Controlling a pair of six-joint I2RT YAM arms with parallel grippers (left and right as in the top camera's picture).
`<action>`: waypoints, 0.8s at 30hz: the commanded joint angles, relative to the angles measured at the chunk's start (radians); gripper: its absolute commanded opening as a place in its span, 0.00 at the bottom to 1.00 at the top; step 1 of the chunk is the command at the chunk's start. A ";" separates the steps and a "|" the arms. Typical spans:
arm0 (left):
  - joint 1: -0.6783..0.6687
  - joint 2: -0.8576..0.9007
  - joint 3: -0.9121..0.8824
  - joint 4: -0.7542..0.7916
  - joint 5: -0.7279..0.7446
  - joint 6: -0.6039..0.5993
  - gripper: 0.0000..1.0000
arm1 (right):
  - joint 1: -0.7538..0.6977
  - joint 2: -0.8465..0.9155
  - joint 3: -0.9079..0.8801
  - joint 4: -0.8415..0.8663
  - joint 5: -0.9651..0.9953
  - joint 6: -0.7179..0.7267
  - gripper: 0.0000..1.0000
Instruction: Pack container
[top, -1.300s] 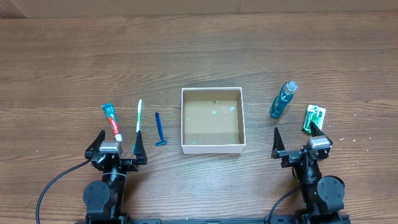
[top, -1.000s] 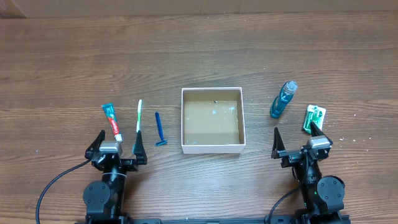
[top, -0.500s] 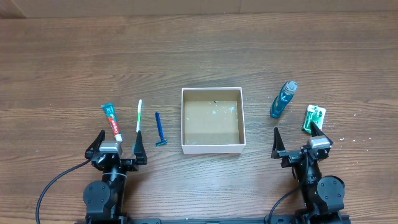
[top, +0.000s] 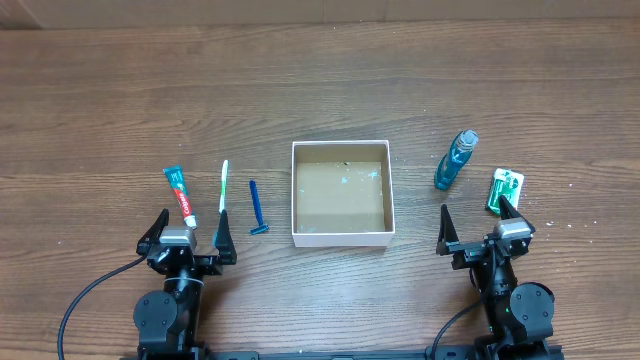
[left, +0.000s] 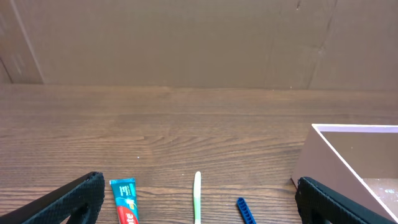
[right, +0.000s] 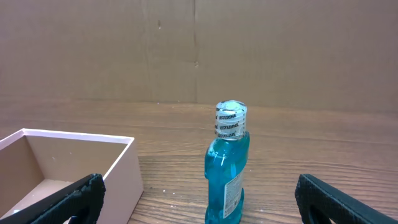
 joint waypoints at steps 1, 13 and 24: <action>-0.007 -0.007 -0.005 0.004 -0.007 0.019 1.00 | -0.003 -0.008 -0.010 0.008 -0.002 0.004 1.00; -0.006 -0.007 0.044 -0.024 0.079 -0.169 1.00 | -0.003 0.029 0.035 -0.060 -0.016 0.283 1.00; -0.006 0.539 0.642 -0.351 0.079 -0.123 1.00 | -0.003 0.774 0.795 -0.375 0.010 0.282 1.00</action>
